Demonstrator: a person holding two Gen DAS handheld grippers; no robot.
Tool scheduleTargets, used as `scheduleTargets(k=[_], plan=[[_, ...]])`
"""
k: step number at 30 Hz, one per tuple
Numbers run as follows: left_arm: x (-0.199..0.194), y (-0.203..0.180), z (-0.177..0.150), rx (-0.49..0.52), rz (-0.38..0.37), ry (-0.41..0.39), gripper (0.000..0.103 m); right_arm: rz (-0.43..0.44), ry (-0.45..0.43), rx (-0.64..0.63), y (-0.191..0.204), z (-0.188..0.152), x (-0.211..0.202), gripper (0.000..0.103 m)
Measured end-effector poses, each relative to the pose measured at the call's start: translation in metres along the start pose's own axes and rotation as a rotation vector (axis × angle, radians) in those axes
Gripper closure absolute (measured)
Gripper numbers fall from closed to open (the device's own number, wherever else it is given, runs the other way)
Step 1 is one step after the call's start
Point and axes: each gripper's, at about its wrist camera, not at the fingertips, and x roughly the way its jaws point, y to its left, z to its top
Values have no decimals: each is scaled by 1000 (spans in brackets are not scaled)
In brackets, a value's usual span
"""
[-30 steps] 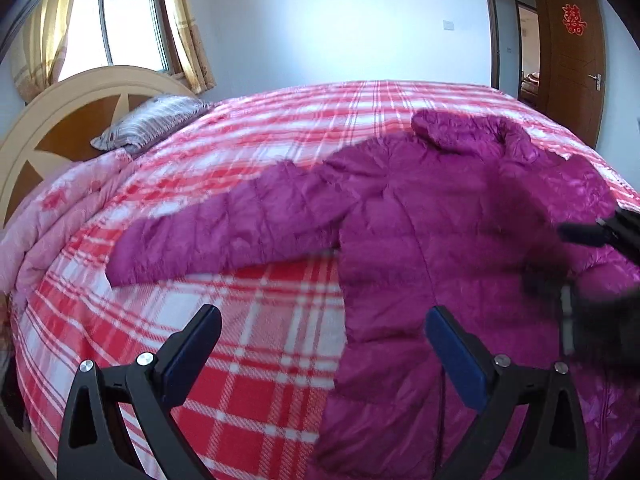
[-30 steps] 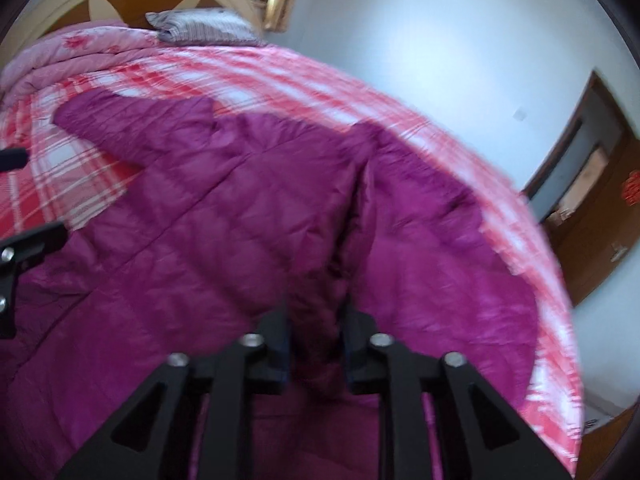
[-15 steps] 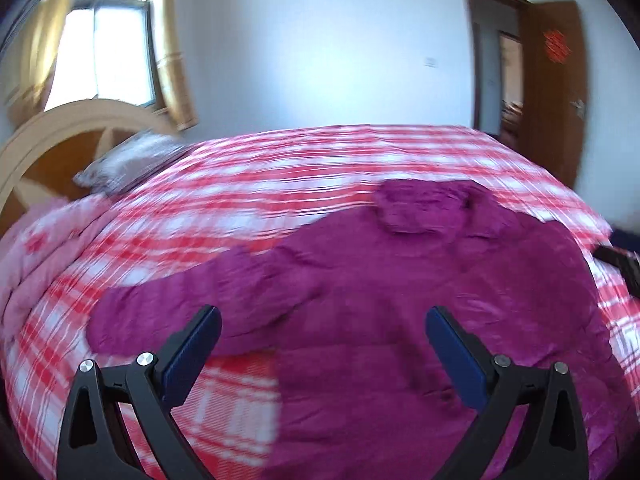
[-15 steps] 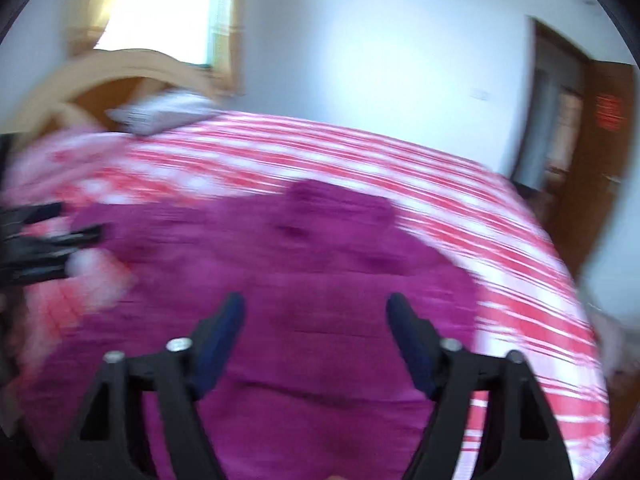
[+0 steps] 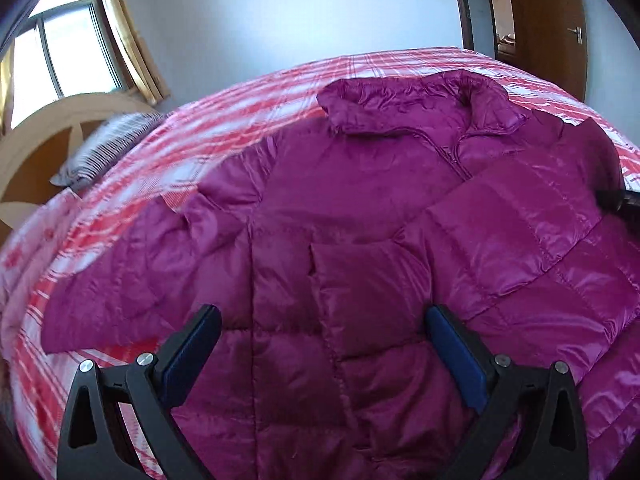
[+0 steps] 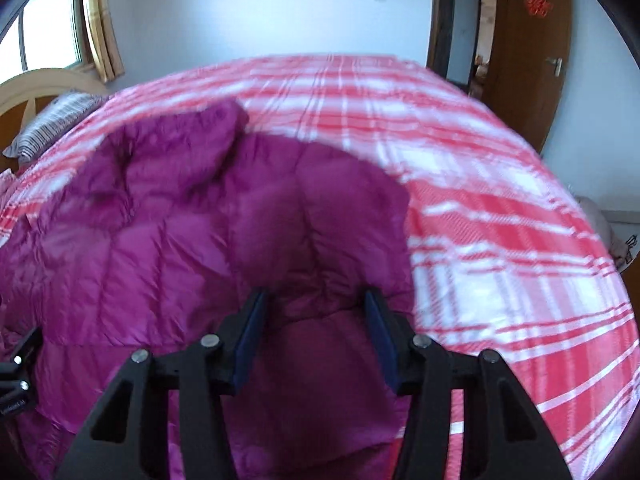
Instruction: Fold large clothes
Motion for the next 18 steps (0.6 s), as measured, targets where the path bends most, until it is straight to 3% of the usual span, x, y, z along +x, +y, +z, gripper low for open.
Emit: scheduleTargets(k=[10, 13, 15, 18], plan=[[2, -5, -6, 6, 13, -8, 1, -18, 18, -30, -1, -1, 1, 49], [2, -7, -7, 7, 22, -17, 1, 36, -64, 28, -10, 10, -25, 49], [1, -8, -7, 11, 30, -22, 1, 8, -114, 40, -14, 22, -35, 49], [1, -7, -7, 9, 28, -23, 1, 14, -80, 68, -18, 42, -19, 54]])
